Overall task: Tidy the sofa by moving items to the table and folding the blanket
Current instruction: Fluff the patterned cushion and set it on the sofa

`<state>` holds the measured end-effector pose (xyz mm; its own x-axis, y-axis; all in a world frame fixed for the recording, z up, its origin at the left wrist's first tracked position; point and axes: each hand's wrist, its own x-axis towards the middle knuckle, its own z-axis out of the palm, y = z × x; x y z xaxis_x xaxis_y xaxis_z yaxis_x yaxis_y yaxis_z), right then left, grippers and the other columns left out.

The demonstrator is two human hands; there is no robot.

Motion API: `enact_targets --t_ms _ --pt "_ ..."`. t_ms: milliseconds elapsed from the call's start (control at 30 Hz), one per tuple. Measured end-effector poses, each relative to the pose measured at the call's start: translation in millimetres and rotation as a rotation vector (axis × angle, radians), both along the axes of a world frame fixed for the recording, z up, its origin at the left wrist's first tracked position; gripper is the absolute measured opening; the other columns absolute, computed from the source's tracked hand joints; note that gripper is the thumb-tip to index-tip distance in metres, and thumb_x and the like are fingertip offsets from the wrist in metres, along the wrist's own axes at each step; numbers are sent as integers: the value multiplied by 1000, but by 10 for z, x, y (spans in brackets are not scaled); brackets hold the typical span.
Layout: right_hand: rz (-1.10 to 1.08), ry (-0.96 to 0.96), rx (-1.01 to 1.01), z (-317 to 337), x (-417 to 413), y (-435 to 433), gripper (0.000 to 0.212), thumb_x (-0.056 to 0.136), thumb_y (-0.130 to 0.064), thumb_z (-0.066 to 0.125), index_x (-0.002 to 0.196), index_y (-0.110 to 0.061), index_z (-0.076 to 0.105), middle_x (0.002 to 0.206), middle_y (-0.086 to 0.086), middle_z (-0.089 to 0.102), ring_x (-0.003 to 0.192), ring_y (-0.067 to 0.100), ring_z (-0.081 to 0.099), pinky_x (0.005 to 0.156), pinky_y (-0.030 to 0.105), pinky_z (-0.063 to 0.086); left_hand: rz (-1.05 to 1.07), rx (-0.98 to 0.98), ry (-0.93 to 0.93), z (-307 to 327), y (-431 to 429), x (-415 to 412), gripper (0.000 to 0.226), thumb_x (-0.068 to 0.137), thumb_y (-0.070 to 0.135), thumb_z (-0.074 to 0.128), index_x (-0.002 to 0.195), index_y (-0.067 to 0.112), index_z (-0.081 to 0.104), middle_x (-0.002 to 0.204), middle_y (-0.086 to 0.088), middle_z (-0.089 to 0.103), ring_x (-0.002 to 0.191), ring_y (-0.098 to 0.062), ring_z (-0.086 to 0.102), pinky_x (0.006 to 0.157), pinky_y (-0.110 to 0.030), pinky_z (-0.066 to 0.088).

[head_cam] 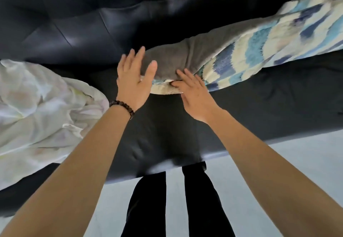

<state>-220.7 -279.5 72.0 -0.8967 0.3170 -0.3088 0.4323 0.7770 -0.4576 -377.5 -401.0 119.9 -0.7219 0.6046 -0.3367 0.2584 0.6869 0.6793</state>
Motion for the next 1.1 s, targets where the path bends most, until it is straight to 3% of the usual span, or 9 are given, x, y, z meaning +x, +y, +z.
enact_targets --t_ms 100,200,267,367,433,567,733,933,1100 --pt "-89 161 51 253 165 331 47 81 12 54 122 -10 62 154 20 36 143 40 33 115 57 30 -243 -175 62 -54 32 -68 85 78 80 42 148 33 35 160 2 23 148 -26 5 119 -50 16" --pt "-284 86 457 518 160 877 83 67 12 47 146 -15 39 163 22 9 150 43 8 120 59 9 -344 -241 279 -180 -68 -83 102 58 91 42 144 35 43 156 -4 32 145 -35 15 113 -58 25" --pt "-363 -23 613 565 182 1312 96 71 10 42 157 -17 12 164 20 2 150 44 1 120 61 4 -361 -260 391 -279 -168 -92 94 61 85 52 140 35 49 154 -10 35 144 -40 19 110 -63 25" --pt "-367 -252 539 451 366 1808 81 96 -17 44 158 -14 -7 164 15 12 151 40 8 119 63 4 -284 -183 492 -398 -232 -43 53 85 57 61 129 26 62 145 -9 49 142 -40 28 110 -60 28" --pt "-331 -298 548 391 534 1855 69 102 -33 41 157 -10 5 154 23 29 143 46 23 117 62 9 -214 -125 488 -446 -216 11 40 92 46 60 121 20 67 134 -7 60 134 -37 39 108 -49 33" --pt "-256 -177 635 542 806 1741 38 103 -29 43 134 -7 46 128 25 53 120 46 44 107 57 27 57 -45 386 -359 -237 -8 42 93 50 53 117 19 67 105 -10 67 102 -35 56 87 -39 43" --pt "-306 11 686 825 687 1764 33 104 -27 40 131 -10 46 129 20 51 118 41 45 98 52 34 157 -107 662 11 -21 -371 43 94 51 45 122 22 62 113 -12 62 109 -35 51 85 -41 41" --pt "-300 -31 373 490 225 2108 69 100 -11 44 158 -18 7 165 14 7 151 39 8 120 54 19 301 -291 689 -4 357 -740 68 89 53 36 150 22 28 157 -15 22 144 -35 24 113 -50 25" --pt "-582 -72 -22 153 543 1549 76 103 -22 48 159 -23 -3 164 14 -14 152 34 -6 121 46 12 100 -183 661 -253 310 -133 78 96 59 37 155 11 18 158 -26 9 146 -41 15 115 -48 19"
